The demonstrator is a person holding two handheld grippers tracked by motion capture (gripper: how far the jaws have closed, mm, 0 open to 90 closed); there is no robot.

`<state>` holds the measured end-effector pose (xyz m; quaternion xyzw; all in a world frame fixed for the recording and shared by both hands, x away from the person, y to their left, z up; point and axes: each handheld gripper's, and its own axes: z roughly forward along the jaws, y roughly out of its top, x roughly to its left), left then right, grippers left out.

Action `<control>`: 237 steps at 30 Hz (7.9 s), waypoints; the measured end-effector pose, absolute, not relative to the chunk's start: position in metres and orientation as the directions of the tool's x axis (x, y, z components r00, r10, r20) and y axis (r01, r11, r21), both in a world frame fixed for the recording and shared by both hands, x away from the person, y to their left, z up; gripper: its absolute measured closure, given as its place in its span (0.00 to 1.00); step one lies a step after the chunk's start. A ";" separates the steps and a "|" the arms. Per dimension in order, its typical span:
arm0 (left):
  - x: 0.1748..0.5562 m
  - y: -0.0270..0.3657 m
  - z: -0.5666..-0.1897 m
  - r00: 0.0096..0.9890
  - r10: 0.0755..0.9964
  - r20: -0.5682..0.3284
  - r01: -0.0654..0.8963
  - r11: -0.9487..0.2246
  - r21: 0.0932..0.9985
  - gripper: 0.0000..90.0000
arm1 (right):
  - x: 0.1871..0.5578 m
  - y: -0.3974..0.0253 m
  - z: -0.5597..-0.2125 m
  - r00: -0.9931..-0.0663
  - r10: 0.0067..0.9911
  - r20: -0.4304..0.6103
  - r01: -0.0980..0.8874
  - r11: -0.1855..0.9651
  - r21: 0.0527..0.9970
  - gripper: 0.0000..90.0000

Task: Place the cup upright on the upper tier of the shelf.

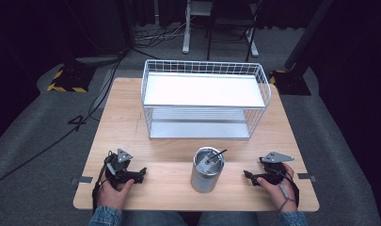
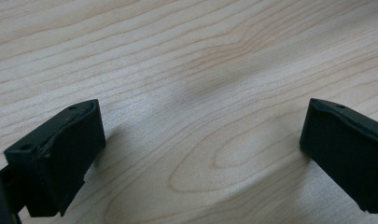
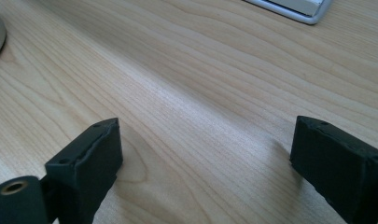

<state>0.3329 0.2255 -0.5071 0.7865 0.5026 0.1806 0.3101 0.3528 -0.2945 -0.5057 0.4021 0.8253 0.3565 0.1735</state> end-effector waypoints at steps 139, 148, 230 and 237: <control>0.333 0.225 -0.507 0.434 0.900 -0.026 0.677 -0.307 0.669 0.00 | 0.362 -0.167 -0.313 -0.769 0.639 -0.013 0.197 0.257 0.946 0.04; 0.333 0.225 -0.507 0.434 0.901 -0.026 0.677 -0.307 0.669 0.00 | 0.375 -0.170 -0.292 -0.761 0.649 -0.006 0.202 0.245 0.948 0.04; 0.328 0.225 -0.507 0.421 0.906 -0.029 0.683 -0.296 0.668 0.00 | 0.507 -0.157 -0.277 -0.681 0.732 0.014 0.235 0.200 0.951 0.00; 0.329 0.225 -0.507 0.423 0.905 -0.030 0.684 -0.297 0.667 0.00 | 0.499 -0.166 -0.274 -0.677 0.736 0.004 0.232 0.208 0.950 0.00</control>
